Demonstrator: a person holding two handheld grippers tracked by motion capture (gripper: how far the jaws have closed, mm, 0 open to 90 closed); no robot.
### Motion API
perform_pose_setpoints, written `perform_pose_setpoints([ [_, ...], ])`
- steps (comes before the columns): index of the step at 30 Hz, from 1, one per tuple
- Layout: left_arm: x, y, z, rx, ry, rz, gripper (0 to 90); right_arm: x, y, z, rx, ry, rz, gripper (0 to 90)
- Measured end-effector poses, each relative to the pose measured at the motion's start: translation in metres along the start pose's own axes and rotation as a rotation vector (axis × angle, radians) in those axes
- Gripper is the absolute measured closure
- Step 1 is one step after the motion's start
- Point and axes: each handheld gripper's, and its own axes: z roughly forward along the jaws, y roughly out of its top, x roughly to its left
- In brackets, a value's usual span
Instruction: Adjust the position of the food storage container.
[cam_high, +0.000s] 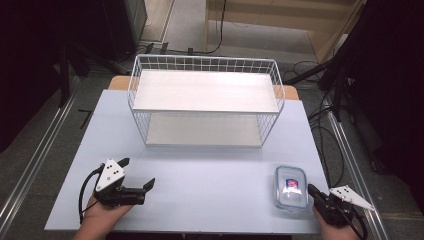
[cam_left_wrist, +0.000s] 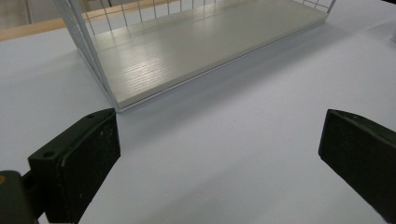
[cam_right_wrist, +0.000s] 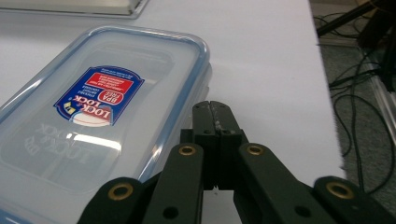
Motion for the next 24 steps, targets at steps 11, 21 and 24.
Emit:
perform_pose_setpoints([
  [11, 0.0, 0.0, 0.0, -0.002, -0.002, -0.003, 0.0, 0.036, 0.005, 0.014, 0.034, 0.097, -0.059, 90.0],
  [21, 0.0, 0.002, 0.0, -0.015, -0.011, -0.012, 0.0, 0.046, 0.003, 0.014, 0.053, 0.133, -0.087, 90.0],
  [24, -0.001, 0.006, 0.003, -0.022, -0.022, -0.007, 0.0, 0.044, -0.003, 0.008, 0.062, 0.144, -0.084, 90.0],
])
